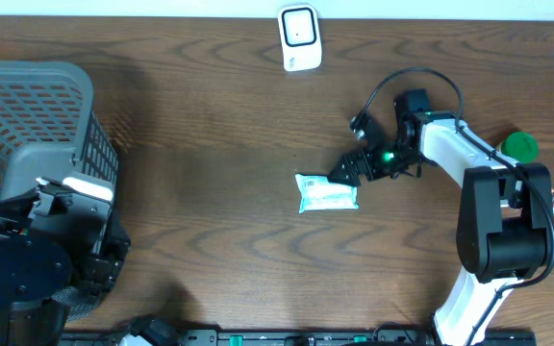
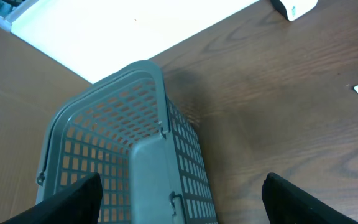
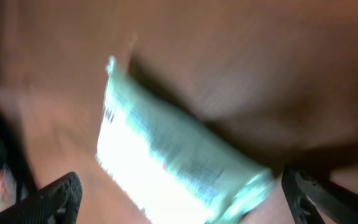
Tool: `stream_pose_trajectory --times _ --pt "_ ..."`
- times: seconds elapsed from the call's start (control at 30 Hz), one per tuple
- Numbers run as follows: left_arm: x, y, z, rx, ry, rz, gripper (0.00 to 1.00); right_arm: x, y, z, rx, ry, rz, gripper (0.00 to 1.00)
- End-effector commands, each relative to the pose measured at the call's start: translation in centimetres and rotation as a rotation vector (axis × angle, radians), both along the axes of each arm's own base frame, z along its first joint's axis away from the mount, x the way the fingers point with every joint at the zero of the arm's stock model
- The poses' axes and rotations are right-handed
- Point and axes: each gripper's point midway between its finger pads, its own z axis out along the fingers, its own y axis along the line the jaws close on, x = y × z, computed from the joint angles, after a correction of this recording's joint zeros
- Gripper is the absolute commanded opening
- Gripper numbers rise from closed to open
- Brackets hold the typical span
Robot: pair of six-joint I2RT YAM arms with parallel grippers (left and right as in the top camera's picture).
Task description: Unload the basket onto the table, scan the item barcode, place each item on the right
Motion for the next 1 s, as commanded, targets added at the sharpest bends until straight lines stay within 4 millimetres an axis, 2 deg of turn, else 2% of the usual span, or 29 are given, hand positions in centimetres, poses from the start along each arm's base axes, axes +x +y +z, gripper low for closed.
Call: stream_pose_trajectory --times 0.0,0.1,0.2,0.27,0.37,0.53,0.57,0.67,0.77,0.83,0.97 --pt "-0.1 0.2 0.1 0.003 -0.008 0.005 0.82 -2.4 0.5 -1.9 -0.006 0.013 0.142 0.99" --pt "-0.1 0.2 0.1 0.004 -0.008 0.006 0.82 -2.7 1.0 -2.9 -0.008 0.037 0.153 0.99" --pt "-0.1 0.2 0.1 0.003 -0.008 0.005 0.82 -3.5 1.4 -4.9 -0.016 0.099 0.155 0.99" --pt "-0.1 0.2 0.1 0.003 -0.008 0.005 0.82 -4.2 1.5 -6.3 -0.020 0.142 0.161 0.91" --pt "-0.1 0.2 0.1 0.003 -0.008 0.005 0.82 -5.3 1.3 -8.5 -0.042 0.217 0.158 0.63" --pt "-0.1 0.2 0.1 0.003 -0.008 0.005 0.82 -5.3 1.5 -8.9 -0.033 0.233 0.149 0.01" --pt "-0.1 0.2 0.1 0.003 -0.008 0.005 0.82 -5.2 1.6 -8.7 -0.027 0.233 0.148 0.01" --pt "-0.1 0.2 0.1 0.003 -0.008 0.005 0.82 -4.8 2.4 -7.7 0.032 0.242 0.137 0.01" --pt "-0.1 0.2 0.1 0.003 -0.008 0.005 0.82 -4.2 3.4 -5.8 0.105 0.247 0.131 0.01" --pt "-0.1 0.2 0.1 0.003 -0.008 0.005 0.83 -3.9 4.1 -3.8 0.177 0.246 0.140 0.01" --pt "-0.1 0.2 0.1 0.003 -0.008 0.005 0.82 -3.3 5.9 2.6 0.421 0.217 0.142 0.01"
